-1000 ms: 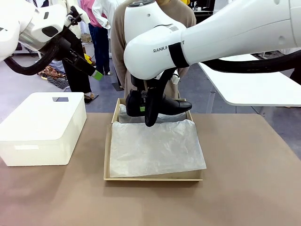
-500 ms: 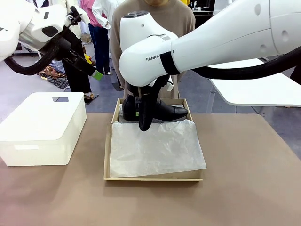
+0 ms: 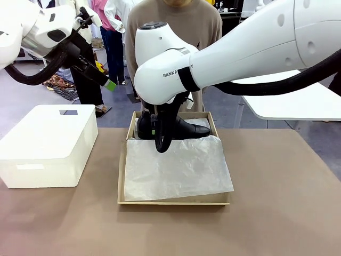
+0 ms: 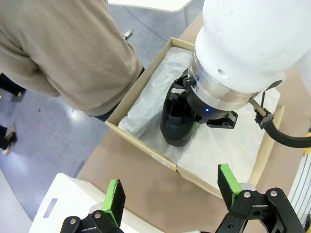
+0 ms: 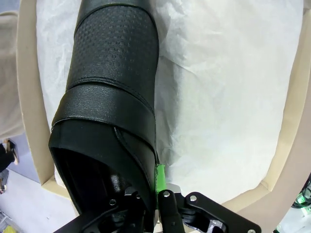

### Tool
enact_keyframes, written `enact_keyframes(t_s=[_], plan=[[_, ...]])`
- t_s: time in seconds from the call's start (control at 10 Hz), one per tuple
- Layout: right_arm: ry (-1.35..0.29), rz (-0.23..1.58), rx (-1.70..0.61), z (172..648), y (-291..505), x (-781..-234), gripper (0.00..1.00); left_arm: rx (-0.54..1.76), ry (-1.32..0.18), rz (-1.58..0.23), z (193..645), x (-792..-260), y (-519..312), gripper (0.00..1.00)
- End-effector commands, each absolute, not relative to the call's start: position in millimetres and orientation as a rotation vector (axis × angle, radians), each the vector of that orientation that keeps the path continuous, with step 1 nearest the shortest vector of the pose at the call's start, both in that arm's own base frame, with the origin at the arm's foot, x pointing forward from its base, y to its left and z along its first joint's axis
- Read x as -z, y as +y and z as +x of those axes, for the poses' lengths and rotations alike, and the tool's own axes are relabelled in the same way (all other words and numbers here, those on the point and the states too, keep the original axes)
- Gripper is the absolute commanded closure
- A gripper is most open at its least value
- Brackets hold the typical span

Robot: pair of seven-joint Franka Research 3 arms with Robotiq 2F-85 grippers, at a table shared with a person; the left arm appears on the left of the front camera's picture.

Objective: Pack the shoes into the box.
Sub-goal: Place the other shoe of the Shoes into the Shoes Box.

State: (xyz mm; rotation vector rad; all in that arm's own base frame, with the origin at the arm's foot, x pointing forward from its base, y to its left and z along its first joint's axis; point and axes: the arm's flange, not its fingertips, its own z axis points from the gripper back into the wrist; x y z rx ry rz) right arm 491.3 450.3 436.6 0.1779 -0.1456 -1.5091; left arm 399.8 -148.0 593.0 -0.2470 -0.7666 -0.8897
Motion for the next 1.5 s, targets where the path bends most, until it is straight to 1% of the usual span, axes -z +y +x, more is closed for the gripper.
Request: enact_keyframes(t_s=[0.0,0.6,0.7,1.1,1.2,1.4], plan=[[-0.175,0.209,1.554,496,459,-436,1.0,0.903,-0.775,-0.266,401,-592,-146,0.0],[-0.15,0.173,1.593,504,459,-423,1.0,0.903,-0.775,-0.266,401,-592,-146,0.0],[-0.138,0.174,1.599,505,458,-423,0.94,0.903,-0.775,-0.266,401,-592,-146,0.0],[-0.107,0.185,1.613,509,454,-439,0.16,0.903,-0.775,-0.266,401,-592,-146,0.0],[-0.121,0.186,1.621,512,451,-447,0.0,0.903,-0.775,-0.266,401,-592,-146,0.0],[-0.132,0.193,1.635,514,444,-464,0.0,0.903,-0.775,-0.266,401,-592,-146,0.0]])
